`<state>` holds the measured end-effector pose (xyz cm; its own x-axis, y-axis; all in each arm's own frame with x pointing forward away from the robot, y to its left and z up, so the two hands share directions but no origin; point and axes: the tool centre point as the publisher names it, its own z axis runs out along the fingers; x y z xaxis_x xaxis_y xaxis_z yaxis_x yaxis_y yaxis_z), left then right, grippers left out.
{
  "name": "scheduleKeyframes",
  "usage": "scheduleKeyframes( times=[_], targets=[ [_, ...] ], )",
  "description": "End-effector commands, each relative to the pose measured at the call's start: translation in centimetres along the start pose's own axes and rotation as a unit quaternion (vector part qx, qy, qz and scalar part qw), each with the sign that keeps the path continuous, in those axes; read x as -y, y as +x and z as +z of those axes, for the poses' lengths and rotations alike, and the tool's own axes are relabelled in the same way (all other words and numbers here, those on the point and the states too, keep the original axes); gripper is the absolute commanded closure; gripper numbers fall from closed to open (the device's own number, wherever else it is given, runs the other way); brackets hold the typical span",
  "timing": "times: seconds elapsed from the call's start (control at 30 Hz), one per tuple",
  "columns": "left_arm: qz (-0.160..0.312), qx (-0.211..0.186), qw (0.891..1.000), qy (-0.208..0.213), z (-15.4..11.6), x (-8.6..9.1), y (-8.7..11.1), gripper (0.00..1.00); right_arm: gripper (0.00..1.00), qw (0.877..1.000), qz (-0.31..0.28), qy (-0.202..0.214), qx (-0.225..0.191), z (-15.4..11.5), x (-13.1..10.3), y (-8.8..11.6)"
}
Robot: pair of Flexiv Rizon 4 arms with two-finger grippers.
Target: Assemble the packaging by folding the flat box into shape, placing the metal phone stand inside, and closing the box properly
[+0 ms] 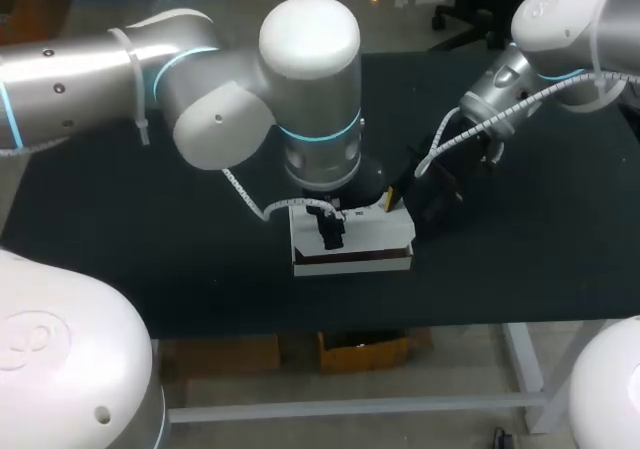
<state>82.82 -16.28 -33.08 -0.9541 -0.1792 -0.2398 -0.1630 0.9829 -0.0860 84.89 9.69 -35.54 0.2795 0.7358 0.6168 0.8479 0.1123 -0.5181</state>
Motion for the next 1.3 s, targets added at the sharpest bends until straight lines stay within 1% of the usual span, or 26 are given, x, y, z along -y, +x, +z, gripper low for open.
scheduleKeyframes(
  times=[0.03, 0.27, 0.4, 0.7, 0.93, 0.97, 1.07, 1.1, 1.3],
  targets=[
    [-0.001, 0.016, 1.000, -0.006, 0.3, 0.3, 0.3, 0.27, 0.56, 1.000, -0.001, 0.005, 0.000, -0.1, -0.3, 0.1],
    [0.001, 0.036, 0.999, -0.006, 0.6, 0.4, 0.0, 0.27, 0.56, 1.000, -0.002, 0.006, 0.000, -0.1, -0.3, 0.1],
    [0.002, 0.049, 0.999, -0.004, 0.6, 0.4, -0.1, 0.31, 0.56, 1.000, -0.003, 0.007, 0.000, -0.1, -0.3, 0.1],
    [-0.002, 0.073, 0.997, -0.009, 0.8, 0.6, -0.4, 0.29, 0.56, 1.000, -0.004, 0.007, 0.001, -0.1, -0.4, 0.1],
    [-0.006, 0.095, 0.995, -0.006, 1.0, 0.7, -0.8, 0.33, 0.56, 1.000, -0.006, 0.009, 0.001, -0.1, -0.4, 0.1],
    [-0.008, 0.097, 0.995, -0.006, 1.0, 0.7, -0.8, 0.35, 0.56, 1.000, -0.006, 0.009, 0.001, 0.0, -0.4, 0.1],
    [-0.011, 0.103, 0.995, -0.004, 1.1, 0.8, -1.0, 0.45, 0.56, 1.000, -0.005, 0.010, 0.001, 0.0, -0.4, 0.1],
    [-0.012, 0.105, 0.994, -0.004, 1.2, 0.8, -1.1, 0.50, 0.56, 1.000, -0.005, 0.009, 0.001, 0.0, -0.4, 0.1],
    [-0.013, 0.113, 0.993, -0.005, 1.4, 0.9, -1.3, 0.53, 0.56, 1.000, -0.005, 0.009, 0.001, -0.1, -0.4, 0.1]
  ],
)
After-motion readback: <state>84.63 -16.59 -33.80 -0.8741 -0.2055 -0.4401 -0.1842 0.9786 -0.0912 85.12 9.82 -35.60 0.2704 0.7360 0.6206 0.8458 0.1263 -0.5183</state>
